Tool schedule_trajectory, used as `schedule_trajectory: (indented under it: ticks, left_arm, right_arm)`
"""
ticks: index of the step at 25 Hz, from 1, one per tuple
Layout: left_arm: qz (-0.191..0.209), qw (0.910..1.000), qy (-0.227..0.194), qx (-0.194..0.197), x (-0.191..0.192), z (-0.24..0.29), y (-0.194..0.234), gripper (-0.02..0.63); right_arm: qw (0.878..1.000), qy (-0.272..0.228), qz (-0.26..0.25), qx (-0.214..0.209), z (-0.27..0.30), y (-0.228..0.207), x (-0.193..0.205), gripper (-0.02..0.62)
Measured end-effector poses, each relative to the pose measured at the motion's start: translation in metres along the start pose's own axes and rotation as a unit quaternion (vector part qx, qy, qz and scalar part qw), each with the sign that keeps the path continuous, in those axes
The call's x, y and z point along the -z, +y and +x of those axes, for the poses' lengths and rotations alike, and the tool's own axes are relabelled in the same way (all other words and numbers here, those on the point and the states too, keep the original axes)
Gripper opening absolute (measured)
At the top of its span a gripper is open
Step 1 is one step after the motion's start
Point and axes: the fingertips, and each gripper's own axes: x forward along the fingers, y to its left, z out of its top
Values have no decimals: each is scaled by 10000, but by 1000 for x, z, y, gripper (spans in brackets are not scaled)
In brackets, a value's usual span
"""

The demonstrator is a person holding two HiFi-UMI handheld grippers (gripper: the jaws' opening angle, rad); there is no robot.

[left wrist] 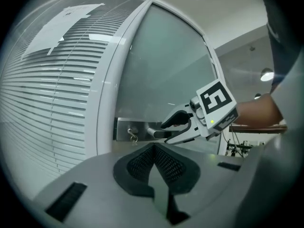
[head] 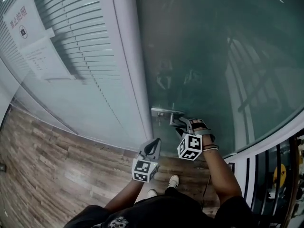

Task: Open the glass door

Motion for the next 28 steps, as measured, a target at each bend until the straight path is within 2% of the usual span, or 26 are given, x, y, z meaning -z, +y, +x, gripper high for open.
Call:
schedule_trajectory:
  ticks: [6,8,9,10,12,19,24,28]
  left_arm:
    - [-4,9999,70,-128,-3,15,9,6]
    - [9,9999,70,-147,-4,17,11,6]
    - [31,9999,35,-165,-5,19,12,6]
    - [43,9998,16,-169,-7,21,13,6]
    - [57,9999,13,-162,-12,24,14,6]
    - [68,9997,40,-251,-10,33,23,6]
    - [144,9997,8,-190,-11,40,18,6]
    - [142,9996,-11,-229,-17,45,15,6]
  right_arm:
    - [9976,111,-378,-563,25,4,-1,176]
    - [9972,100,-328,-664,32,8,0,120]
    - [9973,62,-242,-695,34,9,-1,62]
    - [9973,19,-141,-721,37,10,-1,48]
    - [9975,-27,-24,-711,40,8,-1,22]
    - [9989,-268,86,-375,43,6,-3,20]
    - [9917,-919,822,-375,50,8,-10,20]
    - [9703,-1720,1641,-445,51,2,-19,20]
